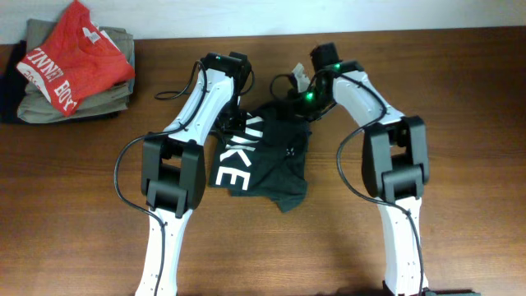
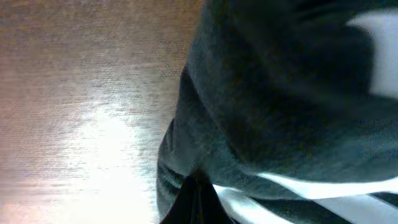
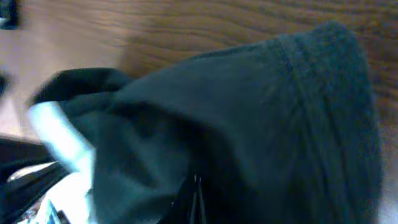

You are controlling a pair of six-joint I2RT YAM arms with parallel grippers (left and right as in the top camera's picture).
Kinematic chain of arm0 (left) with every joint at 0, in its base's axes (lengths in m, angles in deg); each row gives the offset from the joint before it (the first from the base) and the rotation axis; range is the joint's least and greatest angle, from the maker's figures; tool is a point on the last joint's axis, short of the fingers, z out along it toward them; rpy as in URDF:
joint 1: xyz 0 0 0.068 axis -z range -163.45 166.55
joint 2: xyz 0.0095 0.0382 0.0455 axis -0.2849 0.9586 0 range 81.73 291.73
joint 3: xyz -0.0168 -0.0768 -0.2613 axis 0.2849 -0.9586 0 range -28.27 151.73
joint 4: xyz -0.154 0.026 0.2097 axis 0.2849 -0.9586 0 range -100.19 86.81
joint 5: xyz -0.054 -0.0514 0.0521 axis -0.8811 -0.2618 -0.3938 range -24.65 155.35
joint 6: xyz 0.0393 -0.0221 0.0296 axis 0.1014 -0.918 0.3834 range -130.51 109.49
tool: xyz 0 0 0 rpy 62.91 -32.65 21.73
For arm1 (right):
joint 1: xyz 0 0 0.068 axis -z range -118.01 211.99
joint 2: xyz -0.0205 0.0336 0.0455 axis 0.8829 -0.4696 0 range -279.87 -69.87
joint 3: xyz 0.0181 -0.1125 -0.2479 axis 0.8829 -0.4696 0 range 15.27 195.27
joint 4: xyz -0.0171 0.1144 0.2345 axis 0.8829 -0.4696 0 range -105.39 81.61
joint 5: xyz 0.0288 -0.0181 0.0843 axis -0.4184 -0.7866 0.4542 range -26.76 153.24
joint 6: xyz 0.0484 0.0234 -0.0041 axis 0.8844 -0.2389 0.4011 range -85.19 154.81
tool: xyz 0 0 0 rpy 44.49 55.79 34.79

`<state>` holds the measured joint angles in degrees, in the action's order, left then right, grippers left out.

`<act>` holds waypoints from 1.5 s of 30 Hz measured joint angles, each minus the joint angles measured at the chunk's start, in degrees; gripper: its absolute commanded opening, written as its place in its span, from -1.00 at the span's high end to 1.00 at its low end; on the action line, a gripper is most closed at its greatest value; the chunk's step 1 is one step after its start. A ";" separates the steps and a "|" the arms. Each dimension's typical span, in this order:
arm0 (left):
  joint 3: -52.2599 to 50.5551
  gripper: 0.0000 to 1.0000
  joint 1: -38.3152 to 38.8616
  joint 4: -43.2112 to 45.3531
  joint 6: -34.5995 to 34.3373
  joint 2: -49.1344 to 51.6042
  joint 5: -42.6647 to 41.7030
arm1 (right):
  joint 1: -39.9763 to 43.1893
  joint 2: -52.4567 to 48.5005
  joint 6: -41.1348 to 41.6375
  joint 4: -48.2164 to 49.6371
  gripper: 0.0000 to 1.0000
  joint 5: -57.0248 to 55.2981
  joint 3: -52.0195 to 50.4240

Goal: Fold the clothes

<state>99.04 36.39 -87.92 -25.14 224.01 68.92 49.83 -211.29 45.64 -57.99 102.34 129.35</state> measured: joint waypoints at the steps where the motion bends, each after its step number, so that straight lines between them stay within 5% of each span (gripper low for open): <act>1: 0.00 0.99 0.00 -0.74 0.00 0.00 0.42 | -0.07 -0.79 0.79 0.61 0.92 -1.18 0.00; 14: 0.00 0.99 -4.59 -2.71 -3.02 -0.33 3.89 | 7.74 -1.03 2.93 1.90 0.92 -6.34 1.31; 29: -3.80 0.99 4.81 21.33 2.97 -5.68 -22.29 | 8.22 -1.03 4.33 0.24 0.92 -8.61 2.19; 45: -6.97 0.99 2.08 14.69 2.84 -1.27 -17.84 | 10.29 -1.03 4.42 -1.11 0.92 -9.53 2.91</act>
<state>92.07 38.46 -73.23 -22.30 222.74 51.08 60.12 -212.32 50.05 -59.11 92.81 132.26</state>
